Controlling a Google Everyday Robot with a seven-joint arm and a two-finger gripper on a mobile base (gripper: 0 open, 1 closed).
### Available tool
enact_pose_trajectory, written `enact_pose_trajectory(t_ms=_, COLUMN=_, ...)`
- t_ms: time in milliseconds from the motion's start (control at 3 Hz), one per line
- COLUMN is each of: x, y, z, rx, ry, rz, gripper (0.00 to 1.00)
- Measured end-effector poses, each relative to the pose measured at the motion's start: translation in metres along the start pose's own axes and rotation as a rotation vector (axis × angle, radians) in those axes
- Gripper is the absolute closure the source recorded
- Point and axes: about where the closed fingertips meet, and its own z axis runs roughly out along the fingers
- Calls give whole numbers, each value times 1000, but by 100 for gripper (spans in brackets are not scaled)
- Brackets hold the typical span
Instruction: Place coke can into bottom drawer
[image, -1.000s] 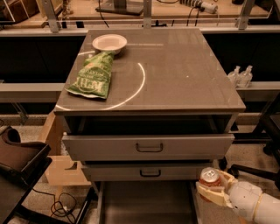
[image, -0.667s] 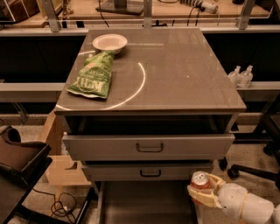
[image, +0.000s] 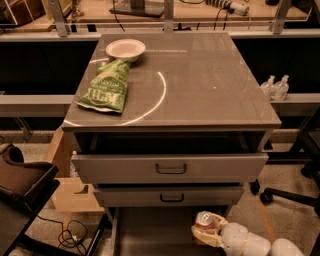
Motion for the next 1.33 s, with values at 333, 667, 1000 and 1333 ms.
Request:
enact_pose_trajectory(t_ms=333, x=41, y=3, z=32, rx=-52, ry=-44, rz=20, gripper=100)
enact_pose_trajectory(t_ms=667, x=82, y=12, z=90, rx=-99, ry=-34, rz=-19, gripper=100)
enact_pose_trajectory(t_ms=1000, x=85, y=12, z=95, rx=-110, ry=-38, rz=-12, gripper=100)
enact_pose_trajectory(t_ms=1333, x=119, y=16, z=135, rx=-180, ry=-45, rz=14, gripper=100)
